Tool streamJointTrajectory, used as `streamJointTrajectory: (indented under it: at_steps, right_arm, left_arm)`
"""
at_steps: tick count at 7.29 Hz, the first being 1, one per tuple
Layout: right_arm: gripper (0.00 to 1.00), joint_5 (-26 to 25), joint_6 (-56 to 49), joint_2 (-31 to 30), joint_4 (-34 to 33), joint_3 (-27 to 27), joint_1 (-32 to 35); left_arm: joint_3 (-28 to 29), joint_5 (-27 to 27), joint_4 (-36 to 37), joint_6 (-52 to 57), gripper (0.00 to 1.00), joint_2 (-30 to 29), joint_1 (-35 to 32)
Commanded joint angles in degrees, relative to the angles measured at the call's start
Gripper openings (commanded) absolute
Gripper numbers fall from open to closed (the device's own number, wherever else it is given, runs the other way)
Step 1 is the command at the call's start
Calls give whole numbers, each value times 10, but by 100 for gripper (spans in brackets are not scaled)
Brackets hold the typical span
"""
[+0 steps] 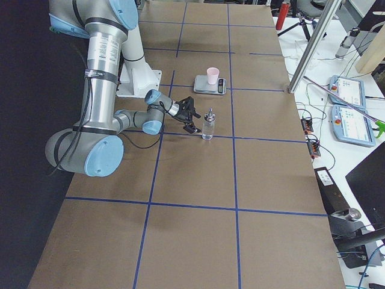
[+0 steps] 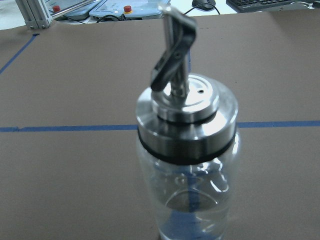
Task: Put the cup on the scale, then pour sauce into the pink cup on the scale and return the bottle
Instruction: 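Reach the right gripper to the glass sauce bottle's spout, then grasp the bottle by its spout with the right gripper and lift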
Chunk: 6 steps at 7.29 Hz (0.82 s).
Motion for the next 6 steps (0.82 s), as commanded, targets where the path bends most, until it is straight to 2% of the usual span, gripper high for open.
streamJointTrajectory:
  at_steps: [1,5,6]
  right_arm:
    - [100,-9,-20,2,-1,-12,4]
    - [100,-12,-39,5,-1,-17,24]
    - [100,-12,-40,31,-1,-33,33]
  left_arm:
    - [0,0,0,0,100,0,0]
    - [-1,0,0,0,100,0,0]
    - [0,1,0,0,100,0,0]
